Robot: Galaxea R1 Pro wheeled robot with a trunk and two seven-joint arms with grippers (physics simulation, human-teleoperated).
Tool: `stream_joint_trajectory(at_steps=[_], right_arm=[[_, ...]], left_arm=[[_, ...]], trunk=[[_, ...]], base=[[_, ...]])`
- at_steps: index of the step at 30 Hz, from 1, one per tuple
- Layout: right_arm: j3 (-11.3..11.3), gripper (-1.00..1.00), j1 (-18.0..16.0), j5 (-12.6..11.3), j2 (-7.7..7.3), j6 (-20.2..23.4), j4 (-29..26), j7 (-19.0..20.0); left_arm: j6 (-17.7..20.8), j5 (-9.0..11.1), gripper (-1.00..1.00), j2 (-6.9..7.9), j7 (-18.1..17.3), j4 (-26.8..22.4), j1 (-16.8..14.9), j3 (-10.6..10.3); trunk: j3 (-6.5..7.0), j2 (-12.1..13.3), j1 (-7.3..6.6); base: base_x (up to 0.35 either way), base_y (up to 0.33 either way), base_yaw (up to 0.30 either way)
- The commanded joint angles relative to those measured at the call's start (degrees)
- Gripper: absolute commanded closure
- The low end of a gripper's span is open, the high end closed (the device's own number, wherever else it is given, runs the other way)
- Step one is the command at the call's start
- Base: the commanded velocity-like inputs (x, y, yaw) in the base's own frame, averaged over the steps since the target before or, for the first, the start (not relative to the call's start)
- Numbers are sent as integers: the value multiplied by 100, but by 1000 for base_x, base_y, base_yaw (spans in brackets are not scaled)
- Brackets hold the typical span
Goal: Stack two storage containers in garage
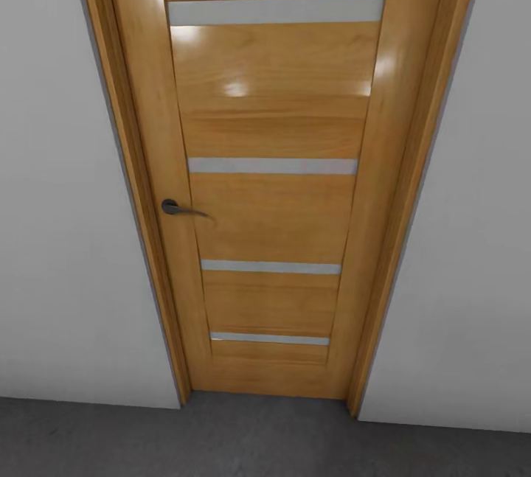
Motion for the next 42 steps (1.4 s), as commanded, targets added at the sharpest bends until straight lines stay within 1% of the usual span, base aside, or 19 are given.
stream_joint_trajectory(at_steps=[1, 11, 15, 18, 20, 21, 23, 24, 25, 27, 28, 30, 31, 33, 34, 37, 38, 39, 42], right_arm=[[-4, -100, -1, 36, 6, -11, 7, 15], [-19, -100, -1, 40, 2, 19, -14, 48], [-24, -100, -7, 56, 11, 68, -191, 60], [-25, -100, -9, 197, 70, 339, -857, 63], [-28, -100, -10, 321, 104, 720, -1456, 75], [-29, -100, -10, 341, 111, 835, -1615, 77], [-27, -100, -10, 390, 168, 1320, -2280, 83], [-26, -100, -10, 399, 198, 1440, -2450, 83], [-25, -100, -14, 424, 292, 1790, -2959, 85], [-24, -100, -19, 455, 371, 2265, -3649, 87], [-24, -100, -21, 458, 384, 2389, -3828, 88], [-21, -100, -82, 454, 425, 2900, -4536, 91], [-20, -100, -125, 452, 436, 3028, -4703, 92], [21, -100, -326, 447, 494, 3397, -5134, 98], [104, -100, -513, 445, 556, 3639, -5358, 103], [331, -100, -961, 441, 677, 4069, -5634, 109], [462, -100, -1211, 438, 727, 4242, -5711, 110], [534, -100, -1336, 437, 753, 4321, -5738, 111], [1072, -100, -2090, 448, 988, 4835, -5898, 107]], left_arm=[[-13, 33, -100, 0, -3, -1, 0, -1], [-6, 38, -100, 26, 42, -32, 0, 21], [-11, 35, -100, 19, 41, -29, 0, 30], [-12, 40, -100, 31, 41, -28, 0, 33], [-12, 41, -100, 32, 41, -28, 0, 32], [-12, 41, -100, 29, 41, -28, 0, 30], [-8, 42, -100, 18, 41, -29, 0, 22], [-7, 42, -100, 14, 41, -31, 0, 21], [-6, 38, -100, 4, 41, -33, 0, 19], [-3, 35, -100, -3, 37, -36, -1, 22], [-1, 35, -100, -4, 36, -35, -1, 25], [2, 36, -100, -5, 34, -26, 0, 38], [3, 37, -100, -4, 33, -25, 0, 40], [4, 43, -100, 3, 30, -20, 0, 41], [6, 47, -100, 11, 29, -16, 0, 42], [5, 55, -100, 21, 25, -13, 0, 44], [4, 56, -100, 20, 25, -13, 0, 44], [2, 57, -100, 17, 24, -14, 0, 44], [-2, 53, -100, 15, 23, -18, 0, 43]], trunk=[[-4, -2, 0], [-4, -2, 0], [-4, -2, 0], [-4, -2, 0], [-4, -2, 0], [-4, -2, 0], [-4, -2, 0], [-4, -2, 0], [-4, -2, 0], [-4, -2, 0], [-4, -2, 0], [-4, -2, 0], [-4, -2, 0], [-4, -2, 0], [-4, -2, 0], [-4, -2, 0], [-4, -2, 0], [-4, -2, 0], [-4, -2, 0]], base=[[0, 0, 0], [0, 0, 0], [0, 0, 0], [0, 0, 0], [0, 0, 0], [0, 0, 0], [0, 0, 0], [0, 0, 0], [0, 0, 0], [0, 0, 0], [0, 0, 0], [0, 0, 0], [0, 0, 0], [0, 0, 0], [0, 0, 0], [0, 0, 0], [0, 0, 0], [0, 0, 0], [0, 0, 0]])
